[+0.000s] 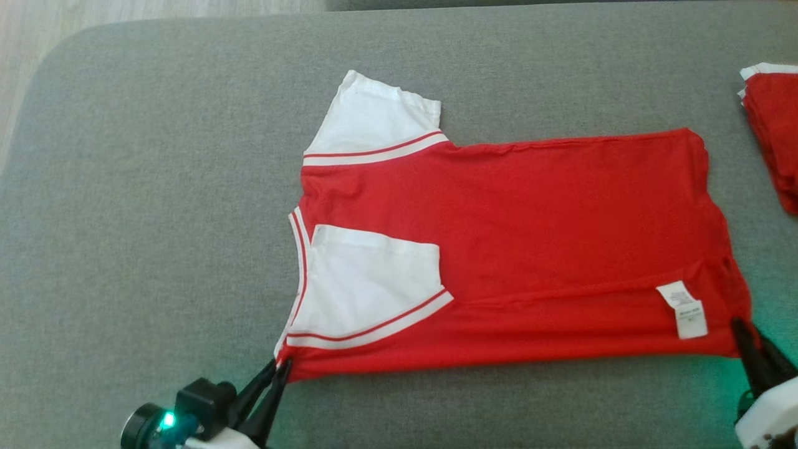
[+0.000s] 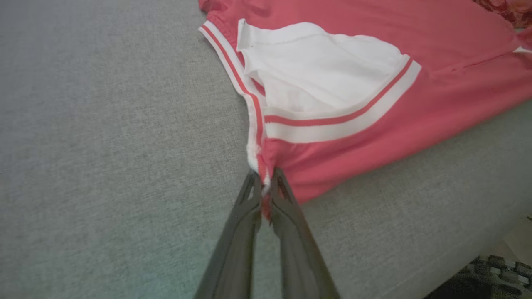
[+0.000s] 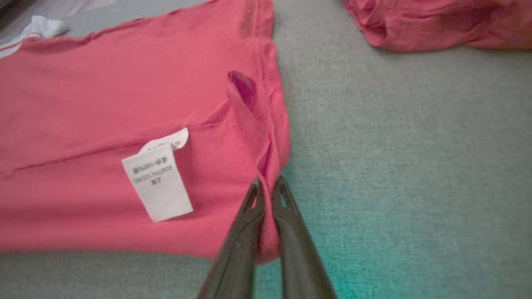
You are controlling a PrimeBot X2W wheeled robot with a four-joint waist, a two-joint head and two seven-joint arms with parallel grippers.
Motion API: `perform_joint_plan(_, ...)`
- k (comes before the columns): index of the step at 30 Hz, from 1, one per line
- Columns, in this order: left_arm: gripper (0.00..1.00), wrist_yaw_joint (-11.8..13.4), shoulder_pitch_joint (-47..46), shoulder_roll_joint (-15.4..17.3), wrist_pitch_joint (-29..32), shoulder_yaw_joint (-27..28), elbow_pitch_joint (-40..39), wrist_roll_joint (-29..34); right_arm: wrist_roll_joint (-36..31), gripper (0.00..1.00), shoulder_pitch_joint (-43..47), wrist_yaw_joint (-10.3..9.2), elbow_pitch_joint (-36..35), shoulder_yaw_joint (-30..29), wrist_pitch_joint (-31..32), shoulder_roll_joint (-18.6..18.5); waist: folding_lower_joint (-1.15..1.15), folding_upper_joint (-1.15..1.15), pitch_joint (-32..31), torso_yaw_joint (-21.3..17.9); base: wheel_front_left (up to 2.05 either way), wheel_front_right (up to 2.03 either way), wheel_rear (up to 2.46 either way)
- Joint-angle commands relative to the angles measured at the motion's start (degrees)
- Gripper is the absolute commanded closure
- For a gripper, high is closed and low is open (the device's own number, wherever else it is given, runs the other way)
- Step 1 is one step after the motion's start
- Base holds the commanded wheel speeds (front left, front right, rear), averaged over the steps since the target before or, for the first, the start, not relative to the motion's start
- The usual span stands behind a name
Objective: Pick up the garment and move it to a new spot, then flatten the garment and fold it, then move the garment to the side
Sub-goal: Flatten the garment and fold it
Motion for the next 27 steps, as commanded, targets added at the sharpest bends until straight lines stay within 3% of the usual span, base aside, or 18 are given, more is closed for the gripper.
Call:
perform_joint_plan(1, 0.96, 0.65, -1.07, 2.01, 0.19, 2.63, -1.59, -0.41, -1.01, 0.0, 0.32, -0.05, -1.69, -1.07, -0.44, -1.64, 0.01, 0.0, 0.11, -0.06, 0.0, 0.0, 0.0)
perform_joint_plan(2, 0.59, 0.64, -1.01, 2.04, 0.86, 2.51, -1.78, -0.7, -1.69, 0.0, 0.51, -0.05, -2.16, -2.18, -0.87, -1.08, 0.01, 0.0, 0.2, -0.08, 0.0, 0.0, 0.0)
perform_joint_plan(3, 0.02, 0.44, -1.28, 2.15, 1.43, 2.22, -1.96, -0.65, -2.28, 0.0, 0.58, -0.05, -2.67, -3.18, -1.31, -0.41, 0.01, 0.0, 0.3, -0.04, 0.0, 0.0, 0.0)
perform_joint_plan(11, 0.0, -0.5, -9.91, 4.61, 3.82, 3.71, -4.82, 1.58, -7.06, 0.0, -1.53, -0.05, -8.31, -6.49, -3.77, 3.27, 0.01, 0.0, 2.48, -0.75, 0.0, 0.0, 0.0)
perform_joint_plan(14, 0.0, -3.25, -15.97, 5.84, 7.31, 4.1, -6.64, 1.02, -7.55, 0.0, -3.01, -0.05, -10.3, -5.46, -3.57, 3.76, 0.01, 0.0, 4.4, -1.15, 0.0, 0.0, 0.0)
perform_joint_plan(15, 0.0, -6.15, -20.85, 6.0, 9.91, 4.61, -7.2, -1.04, -8.08, 0.0, -4.01, -0.05, -10.92, -4.9, -3.78, 3.8, 0.01, 0.0, 5.54, -1.41, 0.0, 0.0, 0.0)
perform_joint_plan(18, 0.0, -9.5, -29.85, 6.44, 14.37, 4.82, -6.48, -3.07, -8.89, 0.0, -6.03, -0.05, -11.37, -3.96, -4.22, 3.85, 0.01, 0.0, 7.94, -2.0, 0.0, 0.0, 0.0)
perform_joint_plan(22, 0.0, -11.43, -41.76, 6.49, 21.09, 3.55, -1.87, -6.07, -10.03, 0.0, -9.63, -0.05, -11.56, -3.37, -4.78, 5.09, 0.01, 0.0, 11.35, -3.47, 0.0, 0.0, 0.0)
perform_joint_plan(27, 0.0, -11.99, -54.16, 5.81, 28.22, 1.12, 5.8, -10.99, -10.84, 0.0, -12.77, -0.05, -11.73, -1.7, -5.6, 6.62, 0.01, 0.0, 15.15, -5.9, 0.0, 0.0, 0.0)
